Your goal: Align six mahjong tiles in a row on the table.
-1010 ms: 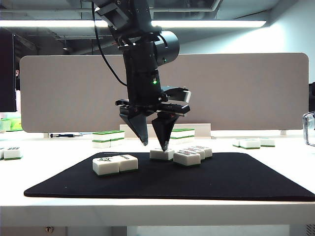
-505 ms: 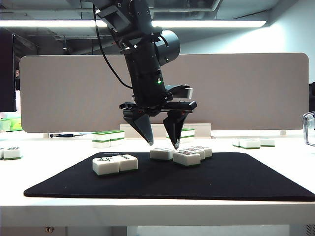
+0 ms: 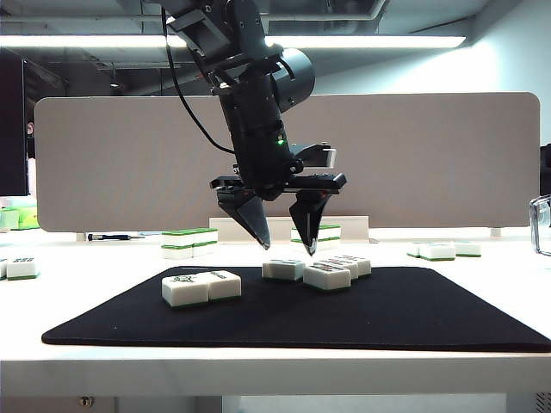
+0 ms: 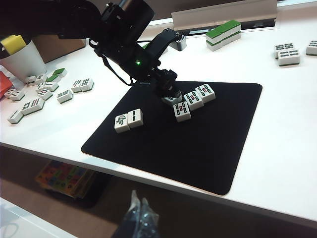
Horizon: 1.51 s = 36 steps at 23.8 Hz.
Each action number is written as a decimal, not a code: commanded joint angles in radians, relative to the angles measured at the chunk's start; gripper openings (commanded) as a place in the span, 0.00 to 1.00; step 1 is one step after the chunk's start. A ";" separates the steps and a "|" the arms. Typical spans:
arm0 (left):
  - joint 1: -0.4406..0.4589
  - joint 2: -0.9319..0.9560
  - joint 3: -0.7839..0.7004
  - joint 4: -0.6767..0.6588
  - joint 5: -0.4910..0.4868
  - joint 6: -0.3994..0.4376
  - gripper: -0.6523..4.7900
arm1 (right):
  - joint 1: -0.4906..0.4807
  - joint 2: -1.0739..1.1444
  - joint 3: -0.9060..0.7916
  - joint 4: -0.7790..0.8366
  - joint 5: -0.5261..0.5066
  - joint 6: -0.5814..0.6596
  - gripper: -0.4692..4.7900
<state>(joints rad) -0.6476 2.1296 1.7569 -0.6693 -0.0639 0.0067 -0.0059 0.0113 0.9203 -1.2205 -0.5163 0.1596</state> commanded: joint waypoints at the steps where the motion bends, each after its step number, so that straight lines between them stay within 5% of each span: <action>1: 0.011 0.010 0.002 0.008 -0.003 -0.037 0.76 | 0.001 -0.012 0.003 0.013 0.002 -0.003 0.09; 17: 0.018 0.040 0.002 -0.014 0.000 -0.045 0.74 | 0.001 -0.012 0.003 0.013 0.002 -0.003 0.09; 23: 0.018 0.040 0.002 -0.014 0.000 -0.044 0.51 | 0.001 -0.012 0.003 0.013 0.002 -0.003 0.09; 27: 0.018 0.039 0.004 -0.015 0.000 -0.042 0.50 | 0.001 -0.012 0.003 0.013 0.002 -0.003 0.09; 33: 0.017 -0.045 0.004 -0.192 0.001 -0.040 0.50 | 0.001 -0.012 0.003 0.014 0.002 -0.003 0.09; 36: 0.016 -0.050 0.003 -0.278 0.018 0.053 0.50 | 0.001 -0.012 0.003 0.013 0.002 -0.003 0.09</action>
<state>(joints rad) -0.6300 2.0819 1.7603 -0.8902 -0.0631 -0.0097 -0.0059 0.0113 0.9203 -1.2205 -0.5159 0.1596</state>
